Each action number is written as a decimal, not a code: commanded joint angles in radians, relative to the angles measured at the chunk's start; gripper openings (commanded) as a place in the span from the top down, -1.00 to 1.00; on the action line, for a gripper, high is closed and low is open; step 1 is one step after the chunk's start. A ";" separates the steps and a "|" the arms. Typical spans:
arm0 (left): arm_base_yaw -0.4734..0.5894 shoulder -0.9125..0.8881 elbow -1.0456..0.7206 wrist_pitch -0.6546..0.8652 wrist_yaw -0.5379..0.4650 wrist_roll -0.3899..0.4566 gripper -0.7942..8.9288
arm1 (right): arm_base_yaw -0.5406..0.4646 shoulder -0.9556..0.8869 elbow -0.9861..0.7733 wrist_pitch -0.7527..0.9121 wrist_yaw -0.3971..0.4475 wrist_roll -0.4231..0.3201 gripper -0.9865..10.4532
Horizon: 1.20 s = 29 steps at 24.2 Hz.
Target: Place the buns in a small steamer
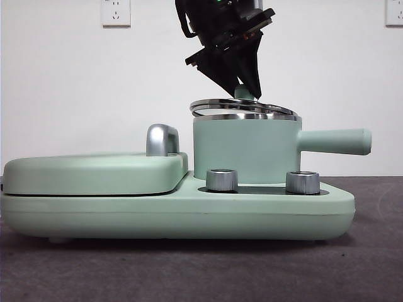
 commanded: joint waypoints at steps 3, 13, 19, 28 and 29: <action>-0.005 0.038 0.027 -0.001 -0.006 -0.033 0.24 | 0.006 0.001 0.009 0.010 0.000 0.014 0.17; -0.005 -0.196 0.095 -0.249 -0.007 -0.114 -0.32 | 0.006 0.001 0.009 0.010 0.000 0.014 0.17; -0.005 -0.477 0.046 -0.385 -0.007 -0.153 -0.32 | 0.006 0.003 0.009 0.010 -0.035 0.009 0.17; -0.008 -0.930 -0.518 -0.325 -0.007 -0.214 -0.32 | 0.006 0.004 0.009 0.010 -0.090 -0.035 0.17; -0.008 -0.982 -0.595 -0.291 -0.007 -0.230 -0.32 | 0.006 0.004 0.009 0.010 -0.090 -0.045 0.17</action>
